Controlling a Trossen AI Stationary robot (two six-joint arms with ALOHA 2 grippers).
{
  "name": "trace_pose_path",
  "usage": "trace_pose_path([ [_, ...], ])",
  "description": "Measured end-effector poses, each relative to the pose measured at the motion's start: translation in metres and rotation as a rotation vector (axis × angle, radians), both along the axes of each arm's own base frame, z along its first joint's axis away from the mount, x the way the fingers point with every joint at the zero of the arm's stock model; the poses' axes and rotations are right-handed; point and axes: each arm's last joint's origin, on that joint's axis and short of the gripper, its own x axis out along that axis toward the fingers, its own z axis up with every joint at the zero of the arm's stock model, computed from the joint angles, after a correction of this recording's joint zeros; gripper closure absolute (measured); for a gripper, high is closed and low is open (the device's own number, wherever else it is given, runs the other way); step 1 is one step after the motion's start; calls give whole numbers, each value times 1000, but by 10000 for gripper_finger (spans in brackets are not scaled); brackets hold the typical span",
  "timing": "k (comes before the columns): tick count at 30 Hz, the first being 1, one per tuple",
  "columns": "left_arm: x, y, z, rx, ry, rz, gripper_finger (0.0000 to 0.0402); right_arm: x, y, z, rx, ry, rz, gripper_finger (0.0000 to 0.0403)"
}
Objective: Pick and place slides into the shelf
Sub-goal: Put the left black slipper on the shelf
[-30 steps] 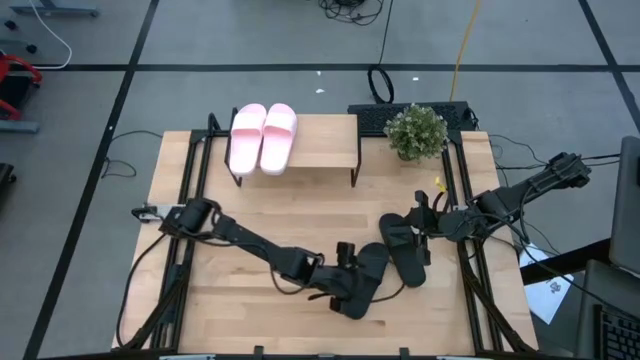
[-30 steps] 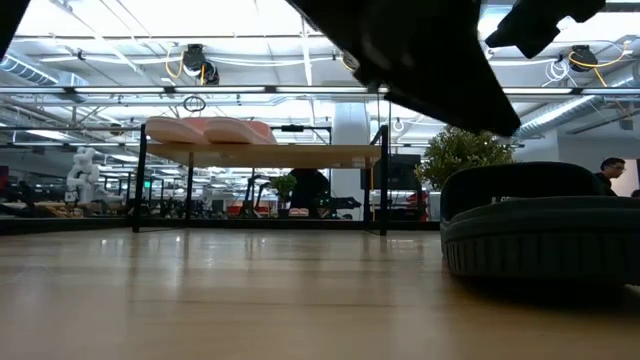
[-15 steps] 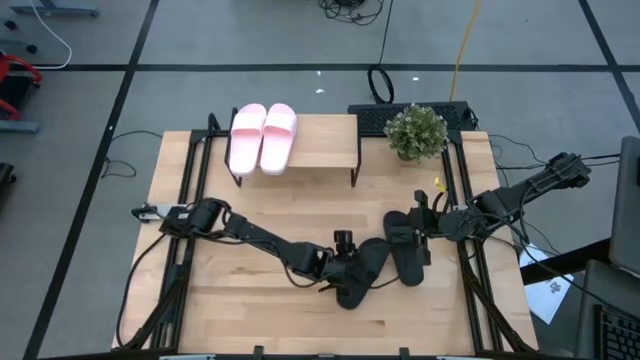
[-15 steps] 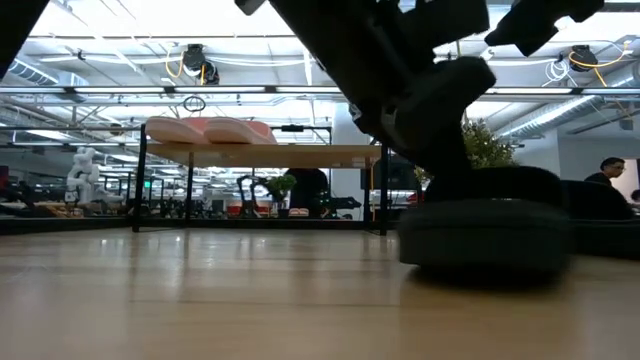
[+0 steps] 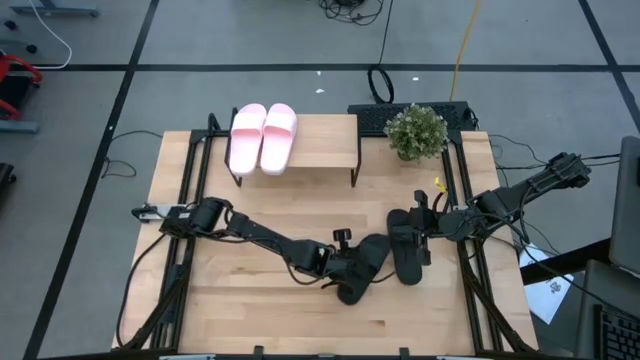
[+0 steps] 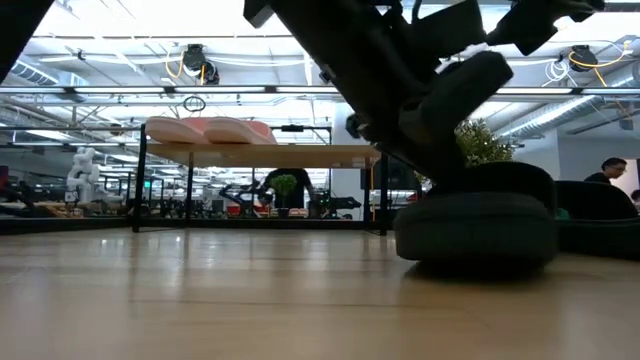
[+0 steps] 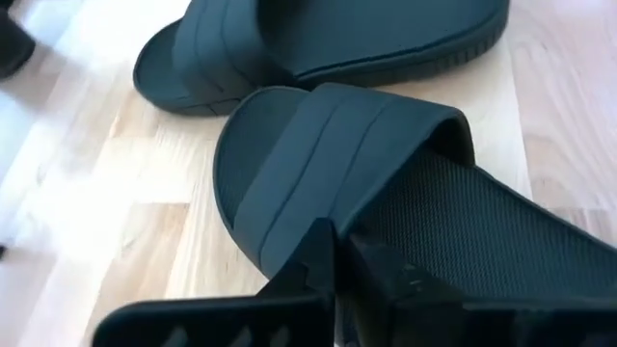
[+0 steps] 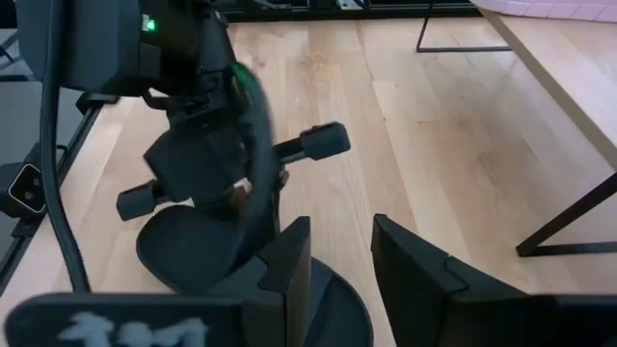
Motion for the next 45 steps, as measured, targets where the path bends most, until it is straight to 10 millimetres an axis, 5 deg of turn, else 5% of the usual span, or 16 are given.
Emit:
trace_pose_path([
  [6,-31,-20,37,44,34,74,400,0,0,0,1,-1,0,298],
  [13,-88,-29,133,133,-133,191,401,3,1,4,23,-51,-2,298],
  [18,-117,1,199,294,-342,388,401,6,3,11,50,-129,-5,298],
  [22,-122,47,224,430,-361,532,401,8,3,16,58,-183,-19,298],
  [34,-97,193,204,522,-70,651,401,10,-3,18,-40,-209,-82,298],
  [38,-94,218,193,535,16,637,401,12,-7,18,-92,-204,-78,298],
  [45,-89,234,177,543,124,572,402,14,-14,18,-162,-194,-86,298],
])
